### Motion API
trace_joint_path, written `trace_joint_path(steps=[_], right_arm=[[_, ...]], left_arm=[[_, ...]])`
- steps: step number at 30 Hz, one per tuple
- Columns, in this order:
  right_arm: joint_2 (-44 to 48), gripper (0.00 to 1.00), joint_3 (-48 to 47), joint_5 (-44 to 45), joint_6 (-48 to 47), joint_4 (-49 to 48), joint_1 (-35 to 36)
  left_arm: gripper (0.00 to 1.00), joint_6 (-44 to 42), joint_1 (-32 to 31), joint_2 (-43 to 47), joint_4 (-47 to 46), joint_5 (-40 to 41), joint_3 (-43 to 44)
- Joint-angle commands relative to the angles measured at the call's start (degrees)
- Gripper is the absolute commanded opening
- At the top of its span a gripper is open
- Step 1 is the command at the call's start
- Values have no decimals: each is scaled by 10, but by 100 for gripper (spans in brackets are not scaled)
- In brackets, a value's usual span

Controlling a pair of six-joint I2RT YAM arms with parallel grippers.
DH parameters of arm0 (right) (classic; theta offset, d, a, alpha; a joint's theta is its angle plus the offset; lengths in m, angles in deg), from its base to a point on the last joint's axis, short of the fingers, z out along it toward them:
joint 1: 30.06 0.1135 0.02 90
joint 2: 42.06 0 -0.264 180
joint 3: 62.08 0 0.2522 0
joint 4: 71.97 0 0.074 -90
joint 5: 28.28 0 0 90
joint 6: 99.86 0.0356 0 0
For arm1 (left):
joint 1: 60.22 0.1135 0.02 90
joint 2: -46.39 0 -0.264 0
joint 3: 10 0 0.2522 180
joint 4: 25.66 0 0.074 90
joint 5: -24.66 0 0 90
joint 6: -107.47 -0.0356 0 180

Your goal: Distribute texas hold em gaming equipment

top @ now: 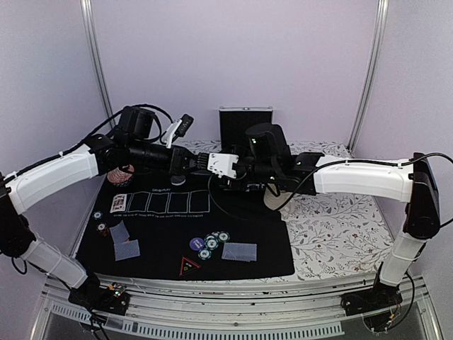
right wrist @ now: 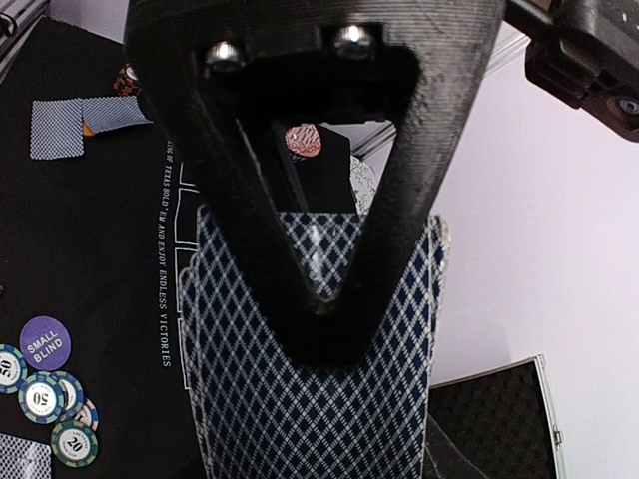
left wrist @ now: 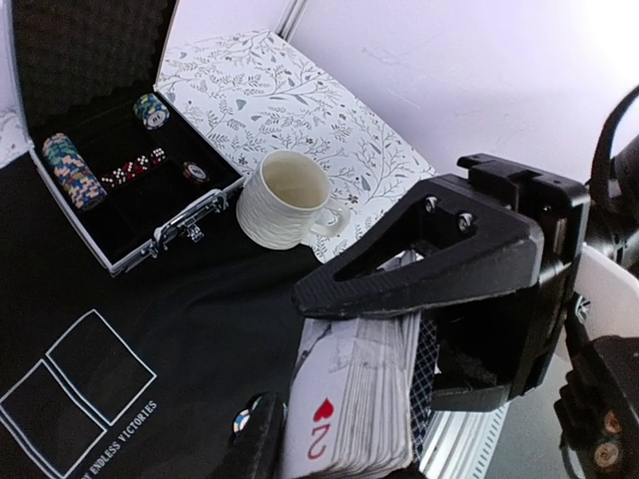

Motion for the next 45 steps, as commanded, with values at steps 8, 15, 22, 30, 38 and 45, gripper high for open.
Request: trace_joint_path(steps=[8, 15, 22, 30, 38, 45], right_arm=[[2, 41, 5, 0, 2, -27, -1], [4, 41, 4, -2, 2, -26, -1], [3, 41, 5, -4, 2, -26, -1], [4, 41, 8, -6, 5, -26, -2], [3, 41, 8, -8, 6, -25, -3], [5, 41, 10, -7, 7, -24, -4]], left_arm=[[27, -4, 25, 45, 5, -6, -22], [45, -6, 30, 50, 12, -1, -25], [62, -8, 31, 59, 12, -5, -19], [71, -25, 43, 97, 13, -14, -21], [37, -20, 47, 106, 4, -30, -30], [42, -22, 46, 89, -1, -71, -30]])
